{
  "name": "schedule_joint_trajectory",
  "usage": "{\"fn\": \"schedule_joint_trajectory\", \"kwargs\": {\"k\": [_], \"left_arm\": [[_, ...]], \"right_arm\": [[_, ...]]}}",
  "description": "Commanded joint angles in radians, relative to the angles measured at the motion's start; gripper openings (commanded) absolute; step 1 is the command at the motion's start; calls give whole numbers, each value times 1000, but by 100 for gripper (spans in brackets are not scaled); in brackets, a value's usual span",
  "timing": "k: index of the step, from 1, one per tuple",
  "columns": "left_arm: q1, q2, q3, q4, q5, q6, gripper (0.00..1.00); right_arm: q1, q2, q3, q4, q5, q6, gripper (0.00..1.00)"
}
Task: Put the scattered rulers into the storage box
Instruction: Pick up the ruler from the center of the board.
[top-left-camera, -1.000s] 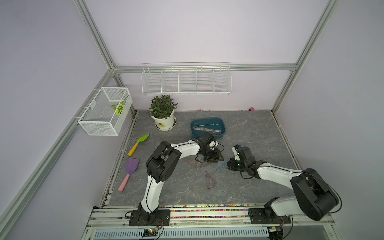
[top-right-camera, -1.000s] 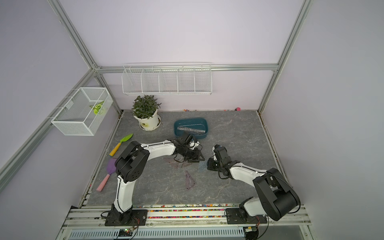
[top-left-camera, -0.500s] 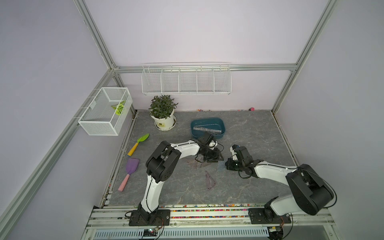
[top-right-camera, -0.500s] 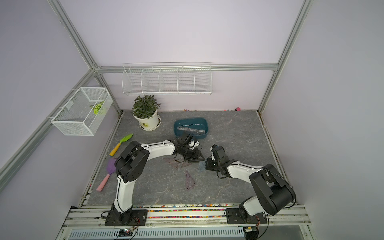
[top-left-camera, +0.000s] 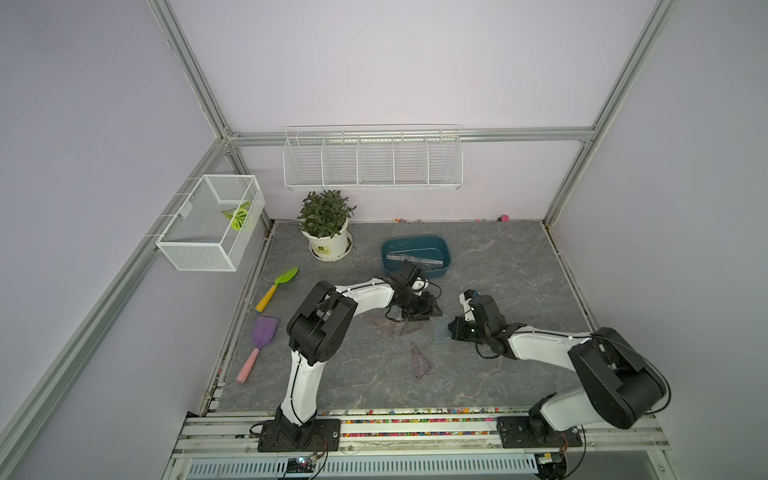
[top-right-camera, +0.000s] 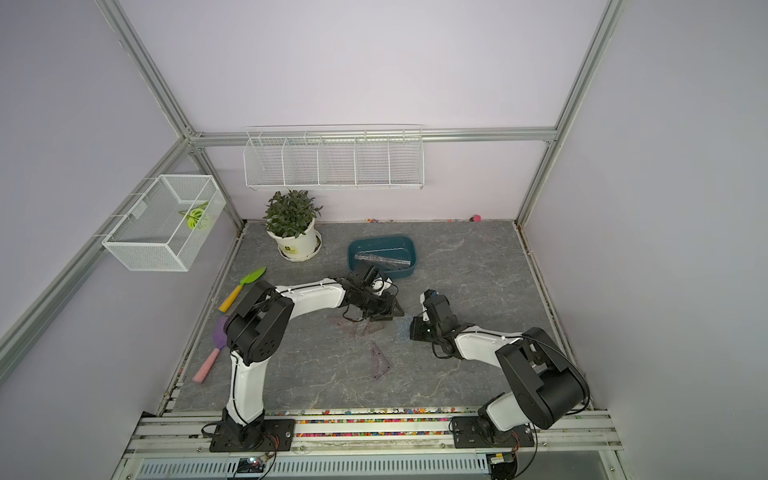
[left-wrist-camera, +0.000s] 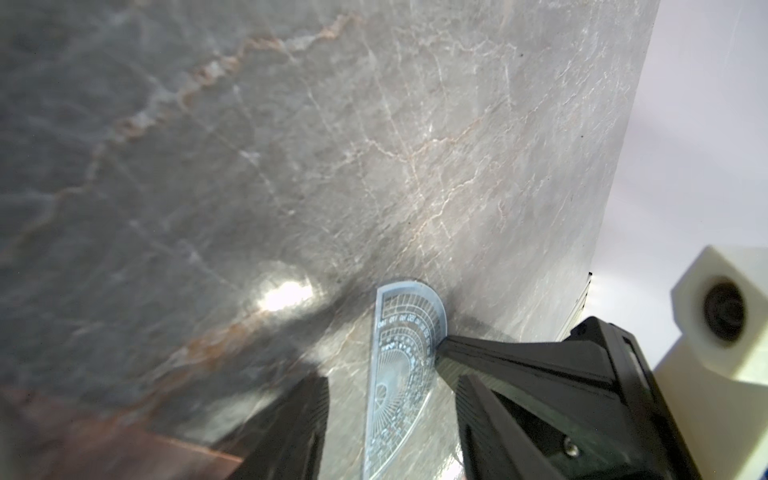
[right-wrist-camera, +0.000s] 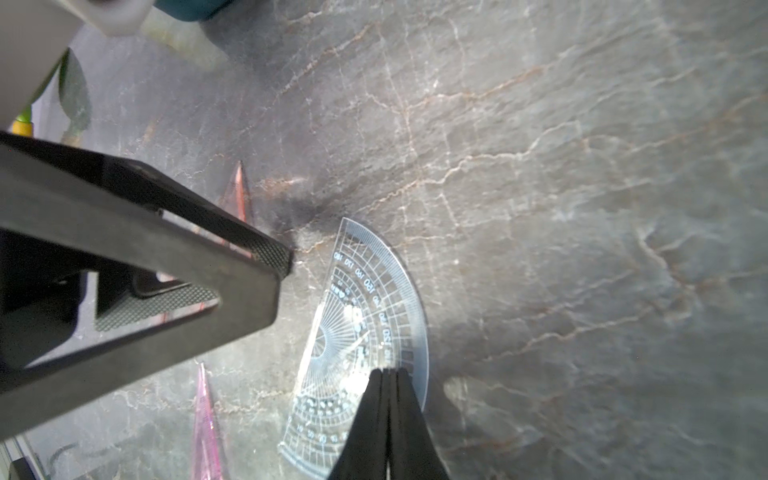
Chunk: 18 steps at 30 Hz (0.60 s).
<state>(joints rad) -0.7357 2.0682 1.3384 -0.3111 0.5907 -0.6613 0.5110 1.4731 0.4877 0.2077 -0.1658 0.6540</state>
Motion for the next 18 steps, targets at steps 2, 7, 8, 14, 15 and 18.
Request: {"fn": "schedule_joint_trajectory", "kwargs": {"k": [2, 7, 8, 14, 15, 18], "left_arm": [[2, 20, -22, -38, -48, 6, 55], [-1, 26, -16, -31, -32, 3, 56], [-2, 30, -16, -29, -29, 3, 56], [-20, 69, 18, -39, -4, 12, 55], [-21, 79, 23, -40, 2, 13, 55], [-23, 99, 33, -36, 22, 12, 55]], "right_arm": [[5, -5, -67, -100, 30, 15, 8], [6, -10, -81, -95, 32, 19, 8], [5, -8, -84, -89, 31, 21, 8], [4, 27, -88, -55, 20, 27, 8], [5, 30, -90, -48, 18, 27, 7], [4, 39, -93, -38, 18, 31, 7]]}}
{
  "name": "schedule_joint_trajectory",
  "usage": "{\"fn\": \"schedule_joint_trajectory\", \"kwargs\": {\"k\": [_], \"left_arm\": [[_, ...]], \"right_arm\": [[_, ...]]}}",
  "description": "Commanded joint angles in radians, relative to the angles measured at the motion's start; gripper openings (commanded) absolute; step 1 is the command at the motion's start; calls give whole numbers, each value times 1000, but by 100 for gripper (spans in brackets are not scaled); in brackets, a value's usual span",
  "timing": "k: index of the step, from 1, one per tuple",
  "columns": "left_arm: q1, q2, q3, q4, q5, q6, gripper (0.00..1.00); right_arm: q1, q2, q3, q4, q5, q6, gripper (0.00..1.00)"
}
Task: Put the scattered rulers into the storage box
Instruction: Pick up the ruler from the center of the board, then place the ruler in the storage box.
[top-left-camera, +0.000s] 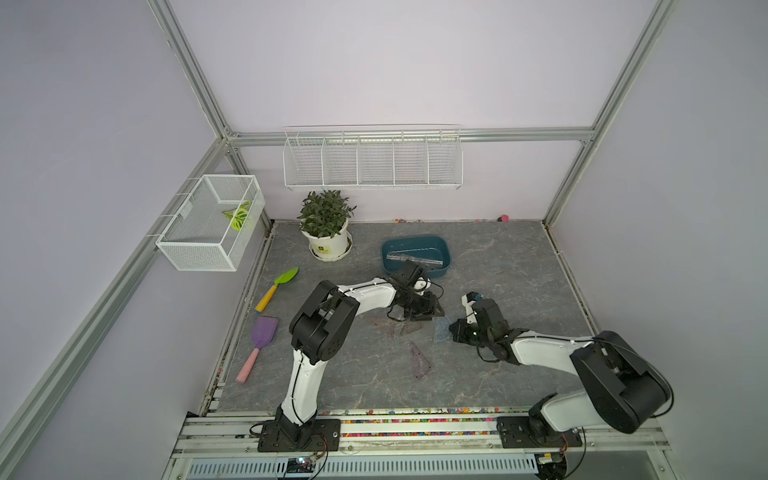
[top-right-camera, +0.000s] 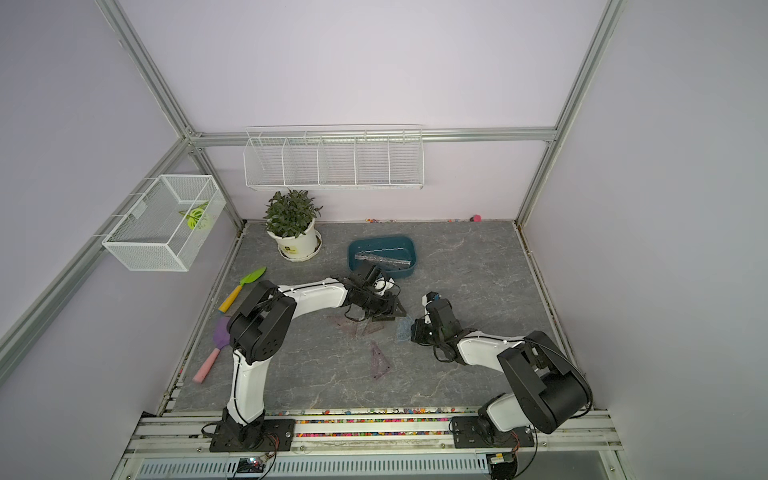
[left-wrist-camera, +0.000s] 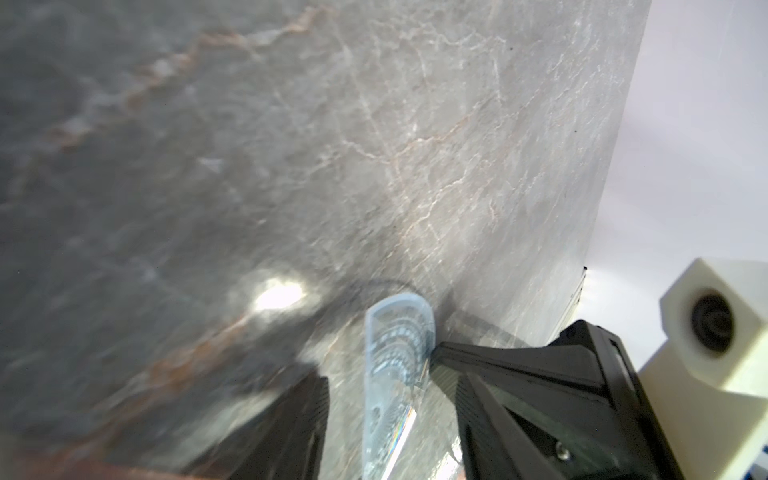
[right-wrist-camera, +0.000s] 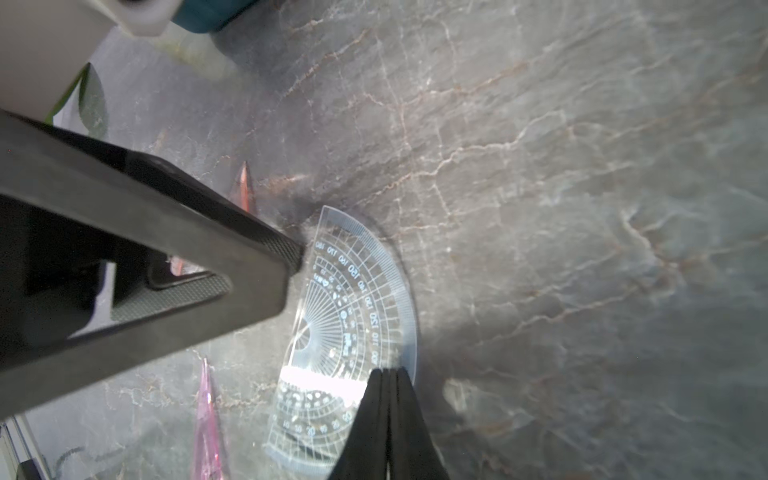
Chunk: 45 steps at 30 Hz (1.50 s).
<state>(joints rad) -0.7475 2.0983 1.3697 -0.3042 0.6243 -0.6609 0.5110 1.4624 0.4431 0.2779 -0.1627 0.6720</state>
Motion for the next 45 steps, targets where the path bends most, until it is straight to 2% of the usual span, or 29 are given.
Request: {"fn": "schedule_joint_trajectory", "kwargs": {"k": [1, 7, 9, 12, 15, 20, 23, 26, 30, 34, 39, 42, 45], "left_arm": [[-12, 76, 2, -40, -4, 12, 55], [-16, 86, 0, -29, 12, 9, 51], [-16, 86, -3, -27, 13, 8, 44], [-16, 86, -3, -30, 14, 6, 26], [-16, 84, -3, -33, 14, 6, 13], [-15, 55, 13, -49, 9, 8, 0], [-15, 3, 51, -53, 8, -8, 0], [1, -37, 162, -99, -4, -13, 0], [73, -12, 404, -183, -18, -7, 0], [143, 112, 675, -222, -42, -19, 0], [180, 319, 985, -288, -85, -17, 0], [193, 397, 1070, -285, -86, -33, 0], [194, 424, 1063, -265, -103, -31, 0]], "right_arm": [[4, 48, -50, -106, 17, 13, 7], [5, 54, -55, -99, 19, 13, 7], [5, 56, -55, -97, 19, 11, 7], [5, 54, -52, -99, 17, 10, 7], [5, 42, -49, -110, 17, 7, 7], [-10, -67, -26, -197, 19, -18, 7], [-41, -181, 1, -284, 36, -50, 9], [-94, -246, 12, -321, 21, -77, 10], [-141, -225, 16, -296, -22, -94, 10], [-159, -132, 26, -231, -86, -96, 8], [-170, -88, 37, -189, -144, -96, 7], [-170, -91, 37, -190, -157, -100, 7], [-183, -97, 20, -182, -163, -106, 8]]}}
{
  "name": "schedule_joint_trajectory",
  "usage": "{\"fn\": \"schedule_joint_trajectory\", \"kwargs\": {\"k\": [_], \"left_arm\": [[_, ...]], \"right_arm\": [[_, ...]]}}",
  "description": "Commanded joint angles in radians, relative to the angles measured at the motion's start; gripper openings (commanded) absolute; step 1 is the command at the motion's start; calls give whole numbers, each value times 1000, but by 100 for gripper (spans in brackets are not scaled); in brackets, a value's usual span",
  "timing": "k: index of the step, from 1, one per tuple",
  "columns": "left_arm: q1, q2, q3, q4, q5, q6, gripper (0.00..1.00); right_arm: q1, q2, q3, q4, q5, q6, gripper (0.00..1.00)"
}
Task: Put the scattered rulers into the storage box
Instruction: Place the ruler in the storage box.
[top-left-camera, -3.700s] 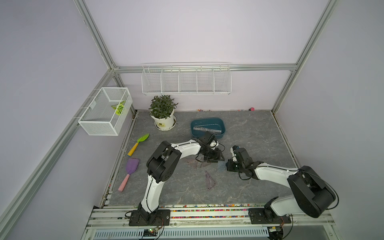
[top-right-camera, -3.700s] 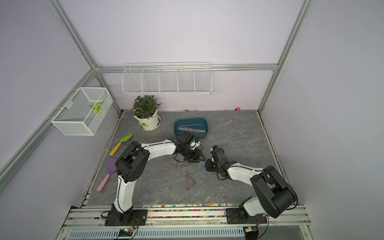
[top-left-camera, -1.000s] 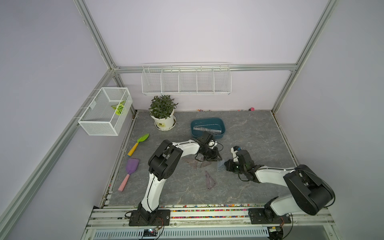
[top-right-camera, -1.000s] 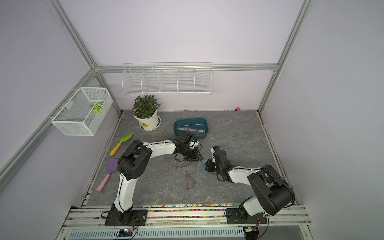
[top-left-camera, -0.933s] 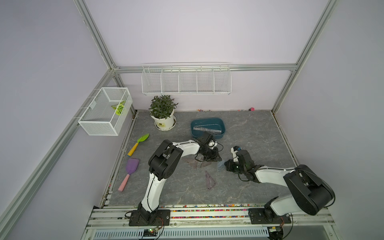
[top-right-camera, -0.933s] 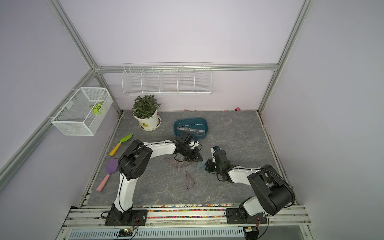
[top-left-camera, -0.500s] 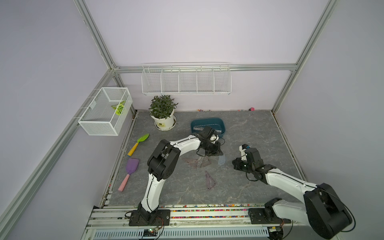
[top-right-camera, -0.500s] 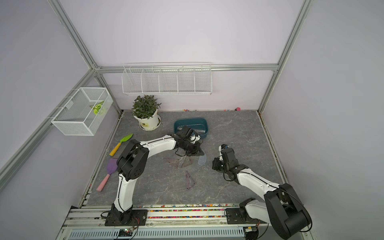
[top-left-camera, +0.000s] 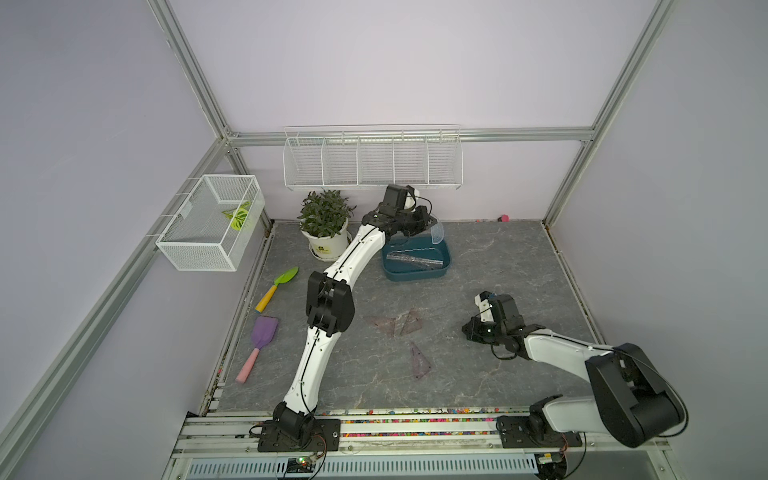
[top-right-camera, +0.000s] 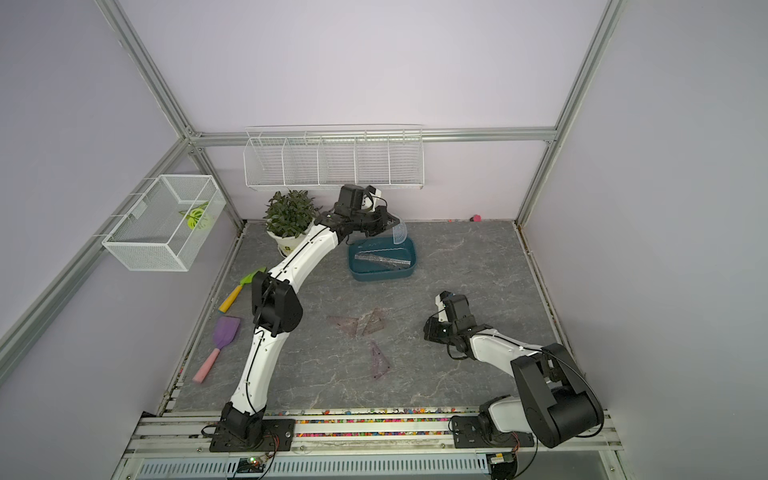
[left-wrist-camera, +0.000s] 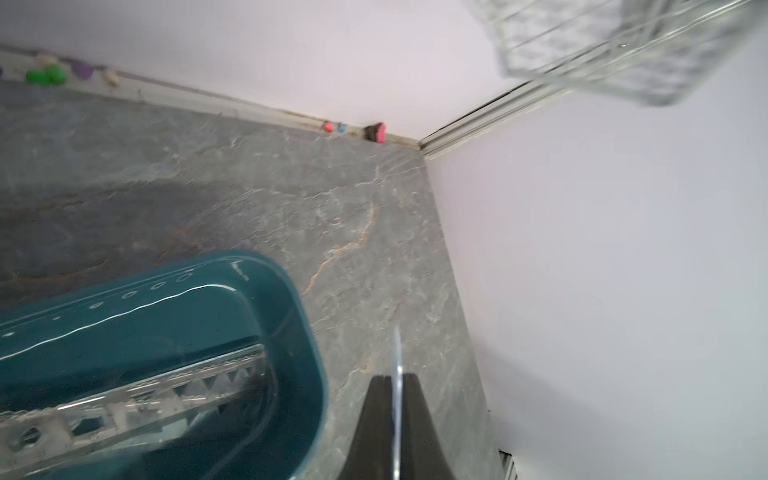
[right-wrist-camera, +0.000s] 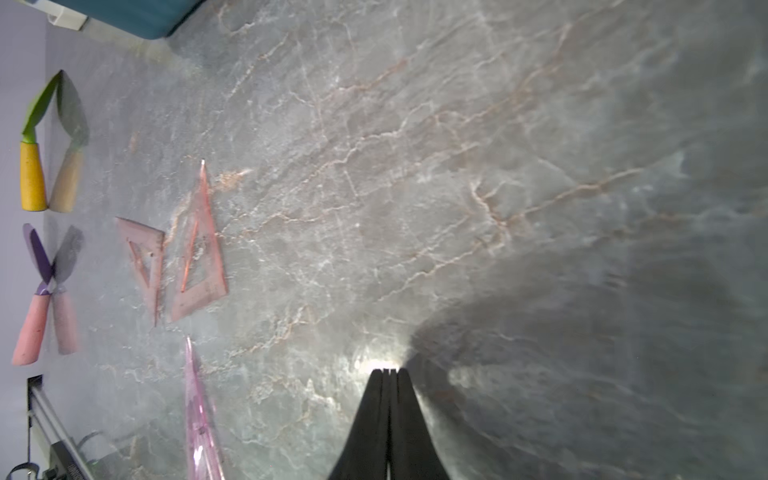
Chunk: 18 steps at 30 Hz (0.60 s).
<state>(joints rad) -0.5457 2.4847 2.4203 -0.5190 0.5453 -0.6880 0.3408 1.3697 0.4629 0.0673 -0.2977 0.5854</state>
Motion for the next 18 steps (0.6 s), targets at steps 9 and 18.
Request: {"fn": "schedule_joint_trajectory", "kwargs": {"k": [9, 18], "left_arm": [[-8, 88, -43, 16, -48, -29, 0], [-13, 164, 26, -12, -75, -19, 2]], "right_arm": [[-31, 3, -19, 60, -67, -15, 7], [-36, 11, -22, 67, -78, -15, 7]]}}
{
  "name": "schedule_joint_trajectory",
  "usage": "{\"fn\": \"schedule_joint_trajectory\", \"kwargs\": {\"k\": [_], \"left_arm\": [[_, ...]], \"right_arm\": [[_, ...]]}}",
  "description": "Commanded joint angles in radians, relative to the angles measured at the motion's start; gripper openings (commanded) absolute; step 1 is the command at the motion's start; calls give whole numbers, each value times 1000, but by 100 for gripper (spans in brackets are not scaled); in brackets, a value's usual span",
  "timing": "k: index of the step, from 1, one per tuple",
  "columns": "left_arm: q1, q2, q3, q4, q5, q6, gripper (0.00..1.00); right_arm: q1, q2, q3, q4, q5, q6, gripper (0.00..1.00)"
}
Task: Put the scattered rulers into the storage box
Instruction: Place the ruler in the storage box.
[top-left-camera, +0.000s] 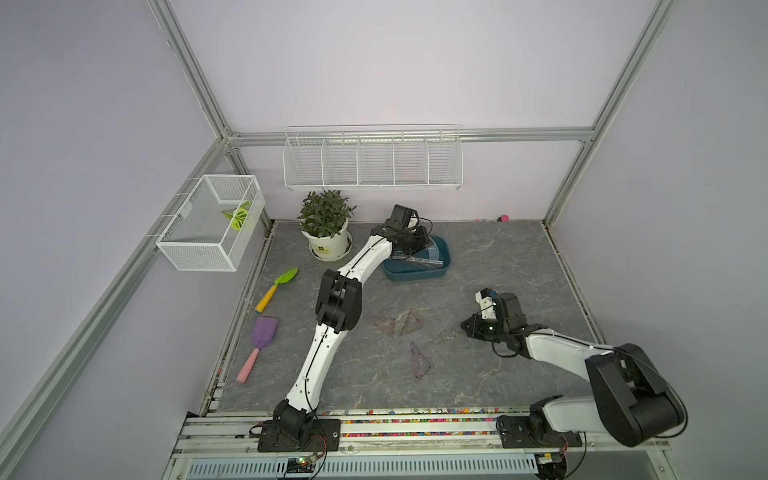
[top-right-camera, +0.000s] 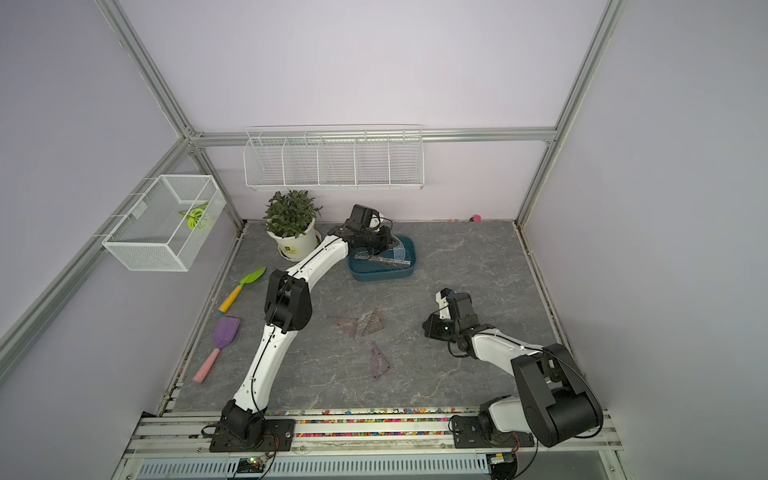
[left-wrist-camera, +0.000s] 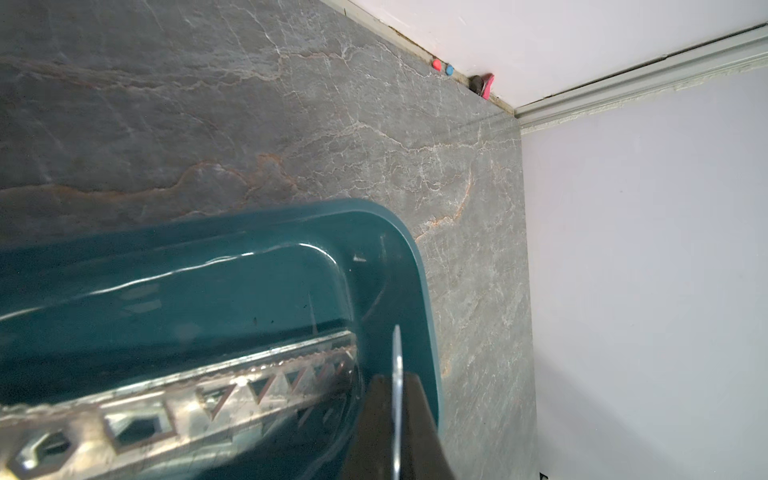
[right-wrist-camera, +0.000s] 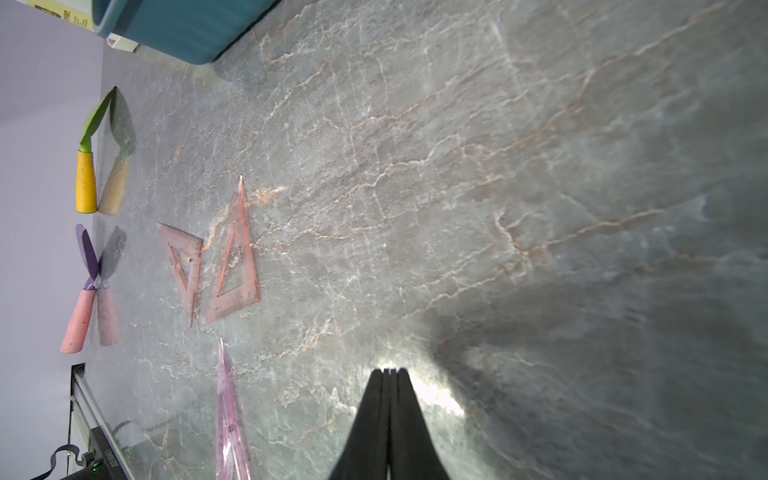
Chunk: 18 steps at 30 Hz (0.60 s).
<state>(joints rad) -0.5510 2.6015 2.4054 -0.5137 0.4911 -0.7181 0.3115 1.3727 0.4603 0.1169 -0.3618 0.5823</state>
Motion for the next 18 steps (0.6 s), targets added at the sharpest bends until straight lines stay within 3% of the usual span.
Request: {"fn": "schedule_joint_trajectory", "kwargs": {"k": [1, 7, 18], "left_arm": [[-7, 56, 46, -17, -17, 9, 2], [-16, 72, 52, -4, -20, 7, 4], [-30, 74, 52, -30, -31, 38, 17]], "right_arm": [[-8, 6, -21, 19, -14, -12, 7], [-9, 4, -23, 21, -17, -10, 7], [-9, -3, -29, 24, -16, -7, 7]]}}
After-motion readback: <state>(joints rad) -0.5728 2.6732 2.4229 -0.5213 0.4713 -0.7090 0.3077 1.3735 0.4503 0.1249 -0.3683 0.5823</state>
